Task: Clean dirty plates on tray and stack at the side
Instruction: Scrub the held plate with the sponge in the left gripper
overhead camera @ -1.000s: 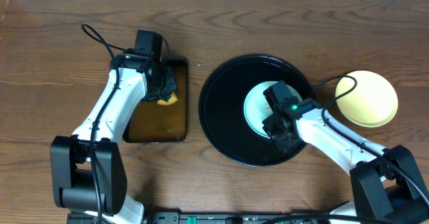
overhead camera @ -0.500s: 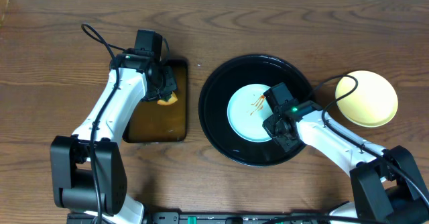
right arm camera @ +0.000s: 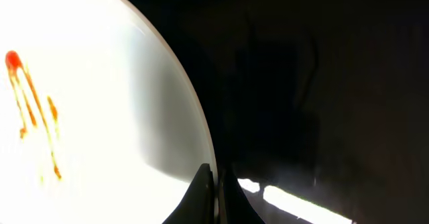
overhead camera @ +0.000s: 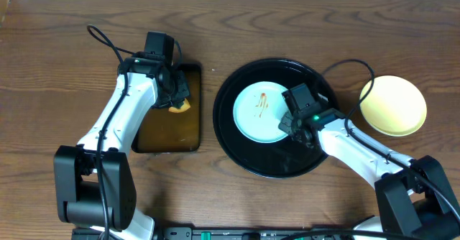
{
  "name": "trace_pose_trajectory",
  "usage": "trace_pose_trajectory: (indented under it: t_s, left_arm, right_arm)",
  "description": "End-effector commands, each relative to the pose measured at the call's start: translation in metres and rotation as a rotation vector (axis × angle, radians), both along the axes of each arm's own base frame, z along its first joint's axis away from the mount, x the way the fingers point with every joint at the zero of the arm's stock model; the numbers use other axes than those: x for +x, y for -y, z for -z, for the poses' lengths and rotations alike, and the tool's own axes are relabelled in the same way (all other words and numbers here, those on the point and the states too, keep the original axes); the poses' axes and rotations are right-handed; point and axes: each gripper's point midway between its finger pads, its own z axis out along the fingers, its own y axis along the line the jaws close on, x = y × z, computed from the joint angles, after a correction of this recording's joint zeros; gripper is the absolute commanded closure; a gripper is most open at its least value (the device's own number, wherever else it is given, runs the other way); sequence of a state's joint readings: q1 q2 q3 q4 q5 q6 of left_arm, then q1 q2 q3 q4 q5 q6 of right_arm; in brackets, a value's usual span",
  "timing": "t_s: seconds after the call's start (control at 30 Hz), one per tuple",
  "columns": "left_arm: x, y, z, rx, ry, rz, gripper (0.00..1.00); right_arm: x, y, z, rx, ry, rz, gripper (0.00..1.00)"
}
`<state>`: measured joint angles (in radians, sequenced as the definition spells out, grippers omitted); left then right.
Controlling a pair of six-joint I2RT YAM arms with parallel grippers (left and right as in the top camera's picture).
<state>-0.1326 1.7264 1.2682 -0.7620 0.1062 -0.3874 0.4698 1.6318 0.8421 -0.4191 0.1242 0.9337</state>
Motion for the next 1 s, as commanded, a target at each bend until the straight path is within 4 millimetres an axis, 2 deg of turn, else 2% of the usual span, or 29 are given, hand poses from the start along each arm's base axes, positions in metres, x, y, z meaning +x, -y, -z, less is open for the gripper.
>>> trace_pose_trajectory:
  t_s: [0.0,0.13,0.3,0.4,0.67,0.83,0.97]
  left_arm:
    - [-0.003,0.001,0.003,0.001,-0.012,0.011,0.87]
    - [-0.003,0.005,0.003,-0.021,-0.014,0.019,0.87]
    - [-0.005,0.02,0.002,-0.044,-0.012,0.074,0.92]
    - [-0.006,0.05,-0.001,-0.111,0.008,0.19,0.92]
    - [-0.011,0.124,-0.004,-0.153,0.075,0.346,0.92]
    - [-0.023,0.159,0.011,-0.176,0.036,0.333,0.92]
    - [-0.035,0.179,0.026,-0.187,-0.017,0.302,0.92]
  right_arm:
    - [0.008,0.004,-0.002,-0.139,0.051,-0.227,0.99]
    - [0.016,0.0,-0.005,-0.195,0.093,-0.385,0.99]
    - [0.015,0.0,-0.005,-0.216,0.092,-0.443,0.99]
    - [0.014,0.0,-0.004,-0.21,0.087,-0.446,0.99]
    - [0.009,-0.004,-0.002,-0.179,0.064,-0.461,0.99]
    - [0.004,-0.002,0.001,-0.184,0.038,-0.462,0.99]
    - [0.002,-0.001,0.002,-0.171,0.028,-0.424,0.99]
